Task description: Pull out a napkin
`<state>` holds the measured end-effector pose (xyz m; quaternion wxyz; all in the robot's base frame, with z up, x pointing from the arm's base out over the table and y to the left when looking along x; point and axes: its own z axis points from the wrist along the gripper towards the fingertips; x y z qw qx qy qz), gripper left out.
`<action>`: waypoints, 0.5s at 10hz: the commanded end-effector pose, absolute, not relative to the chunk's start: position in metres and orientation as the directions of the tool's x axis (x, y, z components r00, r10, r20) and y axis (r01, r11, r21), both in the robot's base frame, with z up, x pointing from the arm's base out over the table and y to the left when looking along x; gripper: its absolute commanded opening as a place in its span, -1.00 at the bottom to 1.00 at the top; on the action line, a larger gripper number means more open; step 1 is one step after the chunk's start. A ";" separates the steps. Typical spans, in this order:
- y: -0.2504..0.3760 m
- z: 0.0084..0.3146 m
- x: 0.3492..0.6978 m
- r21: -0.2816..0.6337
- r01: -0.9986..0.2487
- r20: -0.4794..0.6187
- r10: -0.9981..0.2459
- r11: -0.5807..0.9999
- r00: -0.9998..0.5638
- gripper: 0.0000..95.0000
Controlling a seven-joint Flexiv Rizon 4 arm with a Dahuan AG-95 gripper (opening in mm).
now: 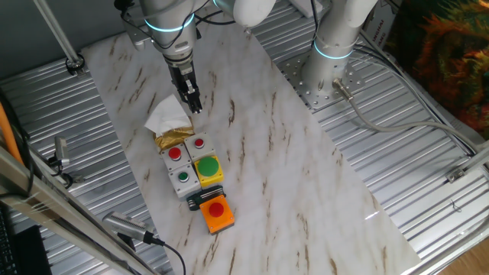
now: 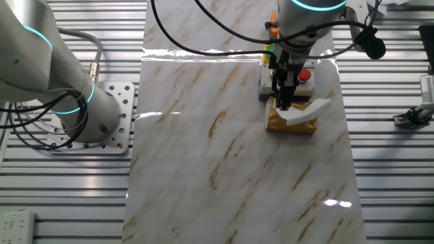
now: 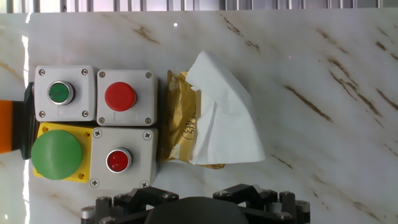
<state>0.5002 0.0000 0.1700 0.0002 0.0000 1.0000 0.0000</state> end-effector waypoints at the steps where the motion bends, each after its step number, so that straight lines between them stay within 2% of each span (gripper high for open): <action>1: 0.000 0.170 0.500 0.051 -0.029 0.034 -0.031 0.998 -0.999 -1.00; 2: 0.000 0.170 0.500 0.080 -0.006 0.035 -0.009 0.997 -0.999 -1.00; 5: 0.000 0.172 0.500 0.065 -0.008 0.036 -0.010 0.998 -0.999 -1.00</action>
